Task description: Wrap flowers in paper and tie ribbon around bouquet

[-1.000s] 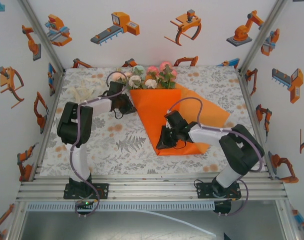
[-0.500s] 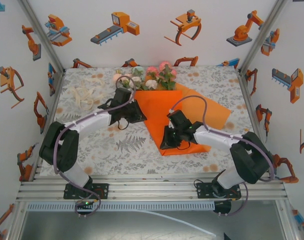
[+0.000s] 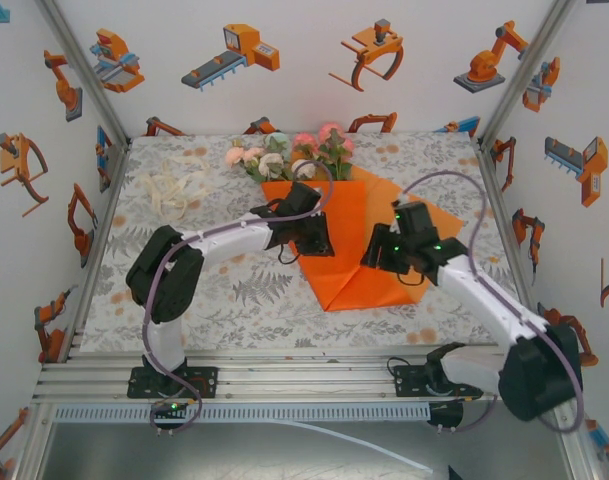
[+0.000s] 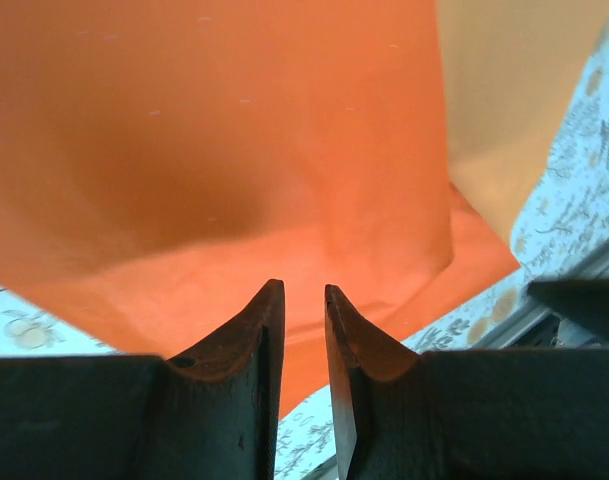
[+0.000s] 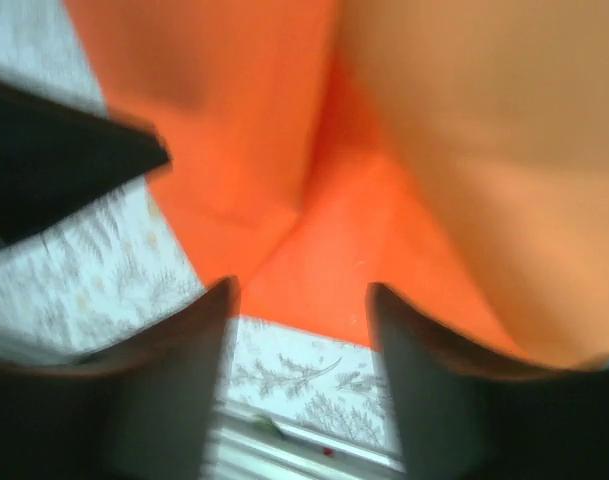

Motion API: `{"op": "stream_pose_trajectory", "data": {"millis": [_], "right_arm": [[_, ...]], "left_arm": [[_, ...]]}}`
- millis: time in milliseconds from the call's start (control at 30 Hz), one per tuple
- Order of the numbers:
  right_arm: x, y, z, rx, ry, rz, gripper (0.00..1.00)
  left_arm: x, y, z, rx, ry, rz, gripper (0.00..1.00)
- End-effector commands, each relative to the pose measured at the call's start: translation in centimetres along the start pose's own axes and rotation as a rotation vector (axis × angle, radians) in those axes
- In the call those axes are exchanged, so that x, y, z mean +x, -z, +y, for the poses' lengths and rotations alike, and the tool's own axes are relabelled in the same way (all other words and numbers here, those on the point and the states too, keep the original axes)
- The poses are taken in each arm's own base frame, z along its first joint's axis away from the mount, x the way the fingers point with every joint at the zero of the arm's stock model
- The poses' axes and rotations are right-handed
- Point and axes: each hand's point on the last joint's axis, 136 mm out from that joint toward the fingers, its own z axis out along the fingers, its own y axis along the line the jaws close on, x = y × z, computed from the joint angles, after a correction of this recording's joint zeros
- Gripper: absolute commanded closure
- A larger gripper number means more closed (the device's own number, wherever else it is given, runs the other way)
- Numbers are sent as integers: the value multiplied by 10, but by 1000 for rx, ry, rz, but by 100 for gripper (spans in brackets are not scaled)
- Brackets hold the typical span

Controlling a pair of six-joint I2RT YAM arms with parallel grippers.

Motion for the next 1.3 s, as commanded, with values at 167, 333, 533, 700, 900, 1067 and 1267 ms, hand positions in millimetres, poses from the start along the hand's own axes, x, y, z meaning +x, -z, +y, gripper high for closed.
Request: {"op": "stream_pose_trajectory", "data": {"millis": [167,333,533,700,900,1067,1267], "right_arm": [[-53,46,-156,447,-197,-202,5],[-85,11,-193,424,-268,-129,6],[-87,-44,-212,381,-320,28,16],[-64,-66,-214,345,-315,108,14],[-28,-77,-204,267,-335,209,11],[-11,-74,-171,99,-395,217,11],[-21,-53,-121,-174,-472,72,12]], "left_arm": [[43,-36,-28,26,-72,135,72],[64,-52,-32,34,-75,201,72],[86,-63,-16,19,-54,264,73],[85,-61,-9,3,-44,249,72],[83,-61,-10,17,-35,252,73],[77,-58,-11,25,-32,237,73],[70,-56,-9,27,-27,223,73]]}}
